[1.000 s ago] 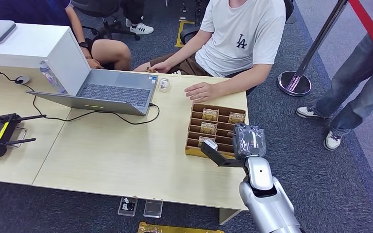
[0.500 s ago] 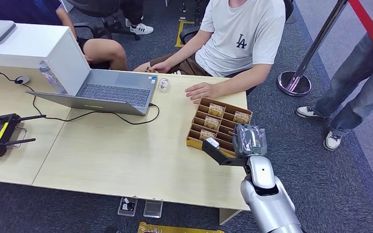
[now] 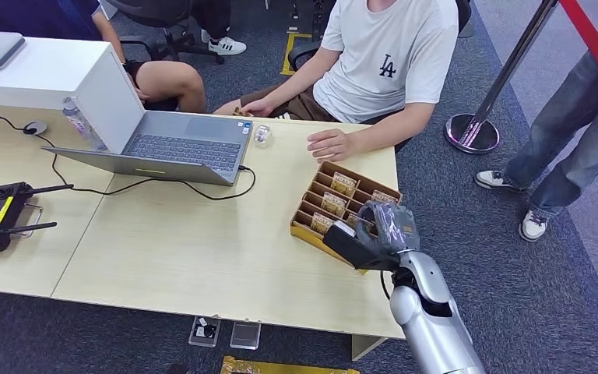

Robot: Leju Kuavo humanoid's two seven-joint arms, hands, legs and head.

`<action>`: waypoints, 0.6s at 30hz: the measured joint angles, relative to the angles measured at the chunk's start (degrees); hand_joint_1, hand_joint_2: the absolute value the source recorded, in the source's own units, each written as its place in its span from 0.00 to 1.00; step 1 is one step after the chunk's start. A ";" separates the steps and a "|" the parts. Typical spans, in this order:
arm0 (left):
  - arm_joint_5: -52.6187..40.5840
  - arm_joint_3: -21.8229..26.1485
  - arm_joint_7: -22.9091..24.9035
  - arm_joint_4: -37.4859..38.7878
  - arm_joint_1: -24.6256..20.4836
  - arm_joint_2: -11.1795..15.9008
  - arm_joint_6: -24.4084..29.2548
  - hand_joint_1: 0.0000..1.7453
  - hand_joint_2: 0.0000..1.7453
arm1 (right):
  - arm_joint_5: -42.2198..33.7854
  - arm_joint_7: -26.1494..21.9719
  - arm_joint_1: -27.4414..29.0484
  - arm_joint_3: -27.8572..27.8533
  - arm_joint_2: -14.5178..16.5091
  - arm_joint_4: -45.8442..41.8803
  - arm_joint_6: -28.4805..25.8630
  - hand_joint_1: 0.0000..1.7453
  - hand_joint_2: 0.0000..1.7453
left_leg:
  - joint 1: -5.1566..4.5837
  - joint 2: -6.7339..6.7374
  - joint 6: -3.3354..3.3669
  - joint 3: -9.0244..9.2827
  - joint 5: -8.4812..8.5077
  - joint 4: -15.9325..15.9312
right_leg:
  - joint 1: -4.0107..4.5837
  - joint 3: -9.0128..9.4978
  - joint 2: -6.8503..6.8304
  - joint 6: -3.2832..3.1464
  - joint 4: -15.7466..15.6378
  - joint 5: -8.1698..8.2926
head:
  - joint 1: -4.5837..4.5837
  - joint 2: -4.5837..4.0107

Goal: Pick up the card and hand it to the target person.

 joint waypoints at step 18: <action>-0.83 0.66 -0.87 0.00 0.00 0.22 -0.20 0.00 1.00 | -7.03 -3.31 7.61 2.45 -3.59 -24.54 1.33 0.92 1.00 | 0.00 0.00 0.00 -0.03 0.00 0.00 | 0.00 -0.02 0.00 0.00 -0.01 0.00 | 0.01 0.00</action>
